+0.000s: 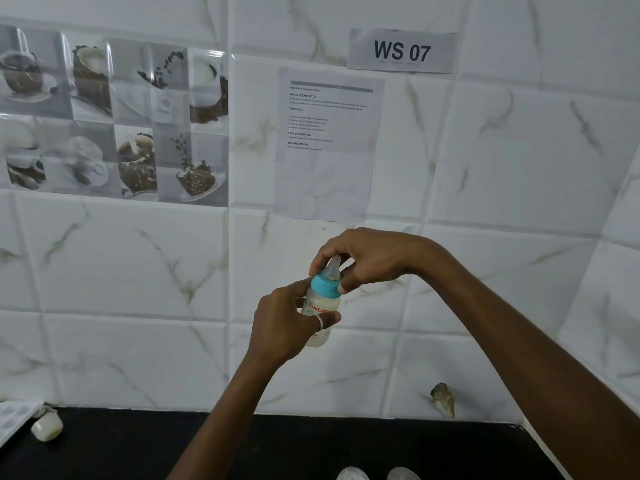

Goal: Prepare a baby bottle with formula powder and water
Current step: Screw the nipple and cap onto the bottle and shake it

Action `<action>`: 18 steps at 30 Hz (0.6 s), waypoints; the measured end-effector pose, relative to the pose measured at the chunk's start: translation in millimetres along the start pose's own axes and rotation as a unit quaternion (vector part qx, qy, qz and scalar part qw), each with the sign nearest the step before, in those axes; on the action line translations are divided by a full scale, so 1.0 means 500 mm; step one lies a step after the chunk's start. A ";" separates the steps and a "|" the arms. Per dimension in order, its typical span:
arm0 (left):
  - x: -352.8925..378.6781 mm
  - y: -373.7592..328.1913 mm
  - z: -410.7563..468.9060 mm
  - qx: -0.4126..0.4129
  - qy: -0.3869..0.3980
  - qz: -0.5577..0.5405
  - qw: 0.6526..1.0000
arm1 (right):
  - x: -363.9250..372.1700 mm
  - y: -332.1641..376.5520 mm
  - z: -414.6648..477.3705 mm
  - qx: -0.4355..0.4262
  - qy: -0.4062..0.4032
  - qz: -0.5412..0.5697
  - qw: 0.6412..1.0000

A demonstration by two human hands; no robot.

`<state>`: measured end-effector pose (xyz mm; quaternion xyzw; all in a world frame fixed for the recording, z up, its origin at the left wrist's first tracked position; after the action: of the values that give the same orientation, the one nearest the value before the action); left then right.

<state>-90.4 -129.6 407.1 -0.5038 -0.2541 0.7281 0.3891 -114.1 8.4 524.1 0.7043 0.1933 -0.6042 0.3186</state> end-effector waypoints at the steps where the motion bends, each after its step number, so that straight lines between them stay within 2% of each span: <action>1: 0.000 0.000 0.000 0.000 0.001 0.002 1.000 | 0.000 0.001 0.000 -0.003 0.002 -0.001 1.000; 10: 0.001 0.001 -0.004 -0.008 0.012 0.004 1.000 | 0.001 0.015 -0.001 -0.028 0.032 -0.020 0.999; 18: 0.003 0.003 -0.008 -0.010 0.007 -0.007 1.000 | 0.009 0.002 0.000 -0.016 0.009 -0.035 0.999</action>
<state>-87.4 -129.1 403.8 -0.5110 -0.2620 0.7193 0.3909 -112.4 7.1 520.2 0.6974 0.2306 -0.6054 0.3065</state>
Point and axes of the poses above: each hand's wrist, its own z-axis towards the middle knuckle, its own x-axis out of the palm, y = z × x, the point moved 4 cm from there along z, towards the middle knuckle, and after that the axes turned 5 degrees about y, right-handed, at the moved point
